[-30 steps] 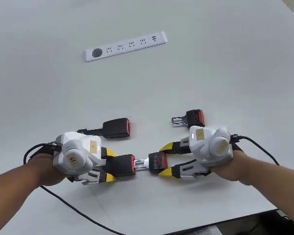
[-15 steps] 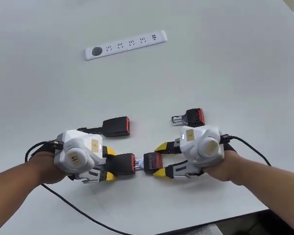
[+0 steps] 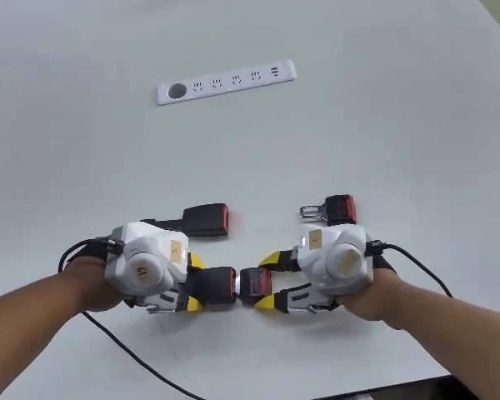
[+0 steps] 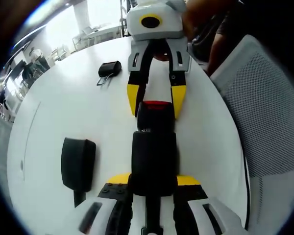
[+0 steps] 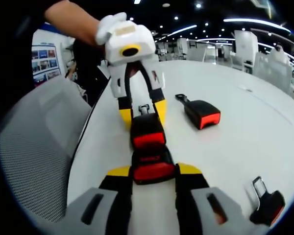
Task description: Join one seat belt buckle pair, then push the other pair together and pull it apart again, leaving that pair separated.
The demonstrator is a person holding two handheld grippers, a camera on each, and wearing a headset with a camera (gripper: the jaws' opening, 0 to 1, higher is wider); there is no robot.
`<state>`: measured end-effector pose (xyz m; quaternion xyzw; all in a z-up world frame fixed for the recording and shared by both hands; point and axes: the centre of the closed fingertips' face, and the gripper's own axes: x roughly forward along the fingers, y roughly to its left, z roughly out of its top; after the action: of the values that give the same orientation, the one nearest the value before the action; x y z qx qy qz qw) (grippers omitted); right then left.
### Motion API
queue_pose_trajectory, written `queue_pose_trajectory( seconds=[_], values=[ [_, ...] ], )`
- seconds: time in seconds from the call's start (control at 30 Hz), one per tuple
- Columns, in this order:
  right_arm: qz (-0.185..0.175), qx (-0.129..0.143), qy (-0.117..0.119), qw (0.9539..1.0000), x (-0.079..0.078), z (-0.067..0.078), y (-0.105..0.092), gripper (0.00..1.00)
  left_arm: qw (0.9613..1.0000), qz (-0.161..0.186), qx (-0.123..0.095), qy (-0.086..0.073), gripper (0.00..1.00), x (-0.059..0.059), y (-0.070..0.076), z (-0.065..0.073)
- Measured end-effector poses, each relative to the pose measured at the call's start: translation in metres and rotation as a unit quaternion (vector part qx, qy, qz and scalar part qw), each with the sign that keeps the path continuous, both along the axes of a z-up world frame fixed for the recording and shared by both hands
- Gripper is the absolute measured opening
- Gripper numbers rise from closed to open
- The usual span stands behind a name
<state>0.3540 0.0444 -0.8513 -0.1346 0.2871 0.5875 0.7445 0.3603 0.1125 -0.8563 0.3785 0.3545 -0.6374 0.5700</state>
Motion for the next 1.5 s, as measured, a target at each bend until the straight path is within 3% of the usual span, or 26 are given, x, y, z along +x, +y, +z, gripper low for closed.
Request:
queue_pose_trajectory(
  seconds=[0.27,0.47,0.57,0.87,0.97,1.27,1.33,1.37,1.5],
  values=[
    [0.004,-0.017,0.005,0.9998,-0.0023,0.0004,0.0003,0.32,1.0,0.002,-0.006,0.001,0.32,-0.0007,-0.0004,-0.0004],
    [0.032,-0.048,-0.018,0.9982,-0.0038,-0.0006,-0.0009,0.32,0.9999,-0.005,-0.012,0.001,0.32,0.0,0.0005,-0.0004],
    [0.042,-0.053,-0.034,0.9972,-0.0053,-0.0011,-0.0023,0.31,0.9995,-0.005,-0.03,0.003,0.32,0.0009,0.0029,0.0001],
    [0.048,-0.029,-0.043,0.9975,-0.005,-0.0003,-0.0036,0.3,0.9976,0.007,-0.068,0.013,0.31,0.0011,0.0036,0.0022],
    [0.061,-0.034,-0.065,0.9954,-0.005,0.0003,-0.0032,0.3,0.9969,0.005,-0.077,0.018,0.31,0.0005,0.0037,0.0026],
    [0.055,-0.021,-0.062,0.9964,-0.004,0.0011,-0.0038,0.3,0.9947,0.011,-0.1,0.02,0.31,0.0012,0.0037,0.0025],
    [0.047,-0.013,-0.052,0.9974,-0.0036,0.0003,-0.004,0.3,0.9943,0.012,-0.104,0.024,0.31,0.0012,0.0032,0.0032],
    [0.047,-0.013,-0.054,0.9974,-0.0037,0.0003,-0.0039,0.3,0.9922,0.027,-0.117,0.036,0.31,0.0009,0.0022,0.004],
    [0.042,-0.007,-0.048,0.9979,-0.0031,0.001,-0.0039,0.3,0.9936,0.009,-0.11,0.026,0.31,0.0006,0.0026,0.0035]
  ],
)
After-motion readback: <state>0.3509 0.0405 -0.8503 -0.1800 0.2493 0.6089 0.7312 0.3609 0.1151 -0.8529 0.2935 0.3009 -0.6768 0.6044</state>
